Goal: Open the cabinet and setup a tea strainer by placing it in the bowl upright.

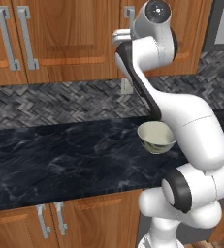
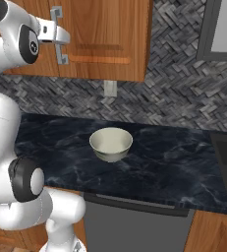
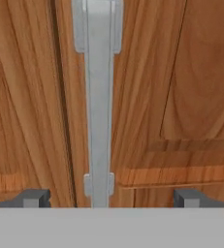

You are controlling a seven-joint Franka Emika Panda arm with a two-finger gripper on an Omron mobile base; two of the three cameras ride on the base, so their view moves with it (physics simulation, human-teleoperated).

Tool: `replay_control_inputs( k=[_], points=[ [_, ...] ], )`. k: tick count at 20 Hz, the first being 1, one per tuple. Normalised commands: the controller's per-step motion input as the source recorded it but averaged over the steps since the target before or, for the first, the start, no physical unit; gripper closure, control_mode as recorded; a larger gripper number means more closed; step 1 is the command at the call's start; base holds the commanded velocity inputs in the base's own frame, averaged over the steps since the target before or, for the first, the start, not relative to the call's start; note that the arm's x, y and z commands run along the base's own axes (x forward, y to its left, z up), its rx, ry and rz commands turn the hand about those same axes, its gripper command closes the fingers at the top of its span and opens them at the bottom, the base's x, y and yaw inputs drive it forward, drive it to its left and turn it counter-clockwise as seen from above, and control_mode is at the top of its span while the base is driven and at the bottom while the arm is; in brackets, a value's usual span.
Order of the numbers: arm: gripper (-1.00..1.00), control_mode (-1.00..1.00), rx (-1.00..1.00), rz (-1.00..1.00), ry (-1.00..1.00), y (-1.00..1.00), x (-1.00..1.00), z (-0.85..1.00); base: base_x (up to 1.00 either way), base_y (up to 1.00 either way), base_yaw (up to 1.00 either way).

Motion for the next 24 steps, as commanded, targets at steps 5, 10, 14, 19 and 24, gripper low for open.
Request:
replay_control_inputs(
  k=[5,10,14,19,24],
  points=[
    [-1.0,-1.0,0.0,0.0,0.01,0.06,0.43,-0.03,0.0,0.0,0.0],
    [-1.0,-1.0,0.0,0.0,0.02,0.0,0.51,-0.11,0.0,0.0,0.0],
    [-1.0,-1.0,0.0,0.02,0.0,0.0,0.5,-0.06,0.0,0.0,0.0],
    [-1.0,-1.0,0.0,0.03,0.0,0.0,0.43,-0.08,0.0,0.0,0.0],
    [1.0,-1.0,0.0,0.02,0.0,0.0,0.26,-0.02,0.0,0.0,0.0]
  ],
)
